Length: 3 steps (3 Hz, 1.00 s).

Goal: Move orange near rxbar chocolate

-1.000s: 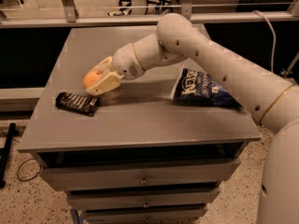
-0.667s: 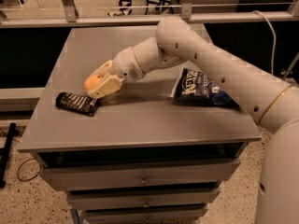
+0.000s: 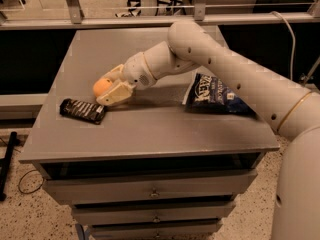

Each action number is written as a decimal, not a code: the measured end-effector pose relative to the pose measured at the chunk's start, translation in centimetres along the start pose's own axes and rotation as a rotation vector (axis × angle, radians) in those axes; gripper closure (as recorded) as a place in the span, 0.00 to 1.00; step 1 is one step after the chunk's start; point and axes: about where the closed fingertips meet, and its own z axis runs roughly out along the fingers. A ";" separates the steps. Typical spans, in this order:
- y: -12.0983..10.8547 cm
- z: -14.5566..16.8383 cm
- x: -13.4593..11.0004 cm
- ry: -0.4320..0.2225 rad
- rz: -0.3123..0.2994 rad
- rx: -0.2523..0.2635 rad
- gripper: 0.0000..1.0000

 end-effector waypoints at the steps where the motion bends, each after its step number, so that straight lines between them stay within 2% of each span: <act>1: -0.2 -0.1 0.1 0.005 -0.002 0.002 0.00; 3: -0.3 -0.5 -0.1 0.010 -0.014 0.010 0.00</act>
Offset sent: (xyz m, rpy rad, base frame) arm 0.0062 -0.0067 0.0010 -0.0083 -0.0120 -0.0070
